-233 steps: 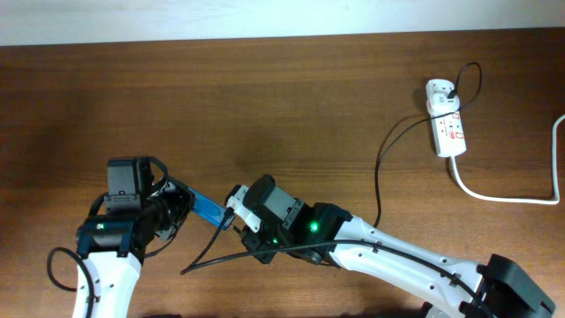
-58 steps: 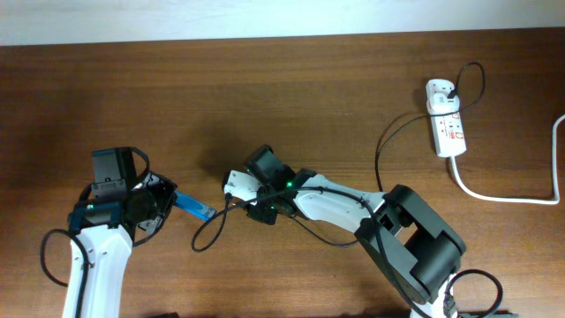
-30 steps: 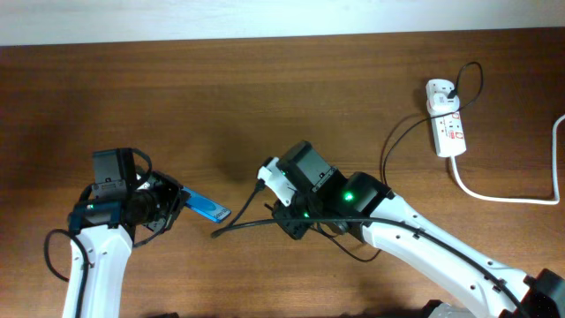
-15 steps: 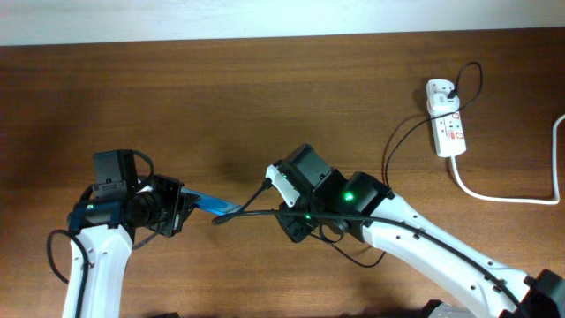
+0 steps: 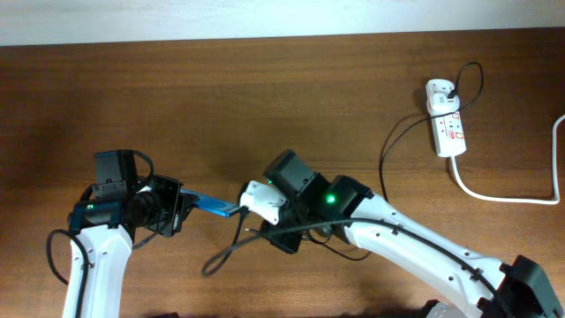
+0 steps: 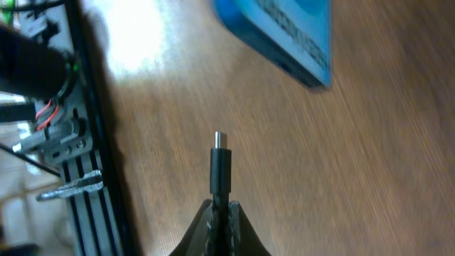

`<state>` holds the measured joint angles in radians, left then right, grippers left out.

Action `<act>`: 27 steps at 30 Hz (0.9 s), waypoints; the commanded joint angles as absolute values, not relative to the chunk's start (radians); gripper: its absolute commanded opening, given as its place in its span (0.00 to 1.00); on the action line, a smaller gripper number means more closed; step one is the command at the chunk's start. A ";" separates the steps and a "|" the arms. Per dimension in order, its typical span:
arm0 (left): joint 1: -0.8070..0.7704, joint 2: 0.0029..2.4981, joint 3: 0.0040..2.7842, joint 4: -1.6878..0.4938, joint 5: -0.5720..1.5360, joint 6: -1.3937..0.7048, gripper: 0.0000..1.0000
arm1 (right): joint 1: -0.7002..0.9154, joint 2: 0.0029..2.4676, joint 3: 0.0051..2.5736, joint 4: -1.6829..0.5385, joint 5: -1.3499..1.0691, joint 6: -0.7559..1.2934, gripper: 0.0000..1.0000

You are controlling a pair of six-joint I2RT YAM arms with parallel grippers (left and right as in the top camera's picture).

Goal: Plug charger to phone and switch on socket

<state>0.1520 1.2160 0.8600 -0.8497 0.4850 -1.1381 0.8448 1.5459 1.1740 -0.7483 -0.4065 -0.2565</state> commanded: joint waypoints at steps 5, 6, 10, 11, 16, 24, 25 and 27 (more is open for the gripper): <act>0.155 1.212 0.864 -0.849 0.490 -1.105 0.00 | 0.909 1.546 1.169 -0.660 -0.068 -0.366 0.04; 0.155 1.212 0.864 -0.850 0.490 -1.105 0.00 | 0.909 1.546 1.169 -0.655 -0.062 -0.358 0.04; 0.155 1.212 0.864 -0.854 0.490 -1.105 0.00 | 0.909 1.547 1.169 -0.619 -0.092 -0.332 0.04; 0.155 1.212 0.864 -0.854 0.490 -1.105 0.00 | 0.909 1.547 1.169 -0.616 -0.128 -0.331 0.04; 0.155 1.212 0.864 -0.854 0.490 -1.105 0.00 | 0.910 1.547 1.169 -0.621 -0.162 -0.278 0.04; 0.155 1.212 0.864 -0.854 0.490 -1.105 0.00 | 0.910 1.547 1.169 -0.636 -0.192 -0.279 0.04; 0.155 1.212 0.864 -0.854 0.490 -1.105 0.00 | 0.910 1.547 1.169 -0.635 -0.200 -0.279 0.04; 0.155 1.212 0.864 -0.854 0.490 -1.105 0.00 | 0.910 1.547 1.169 -0.631 -0.214 -0.279 0.04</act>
<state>0.1520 1.2160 0.8600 -0.8536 0.4812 -1.1191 0.9043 1.5459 1.1740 -0.6350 -0.1844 -0.2882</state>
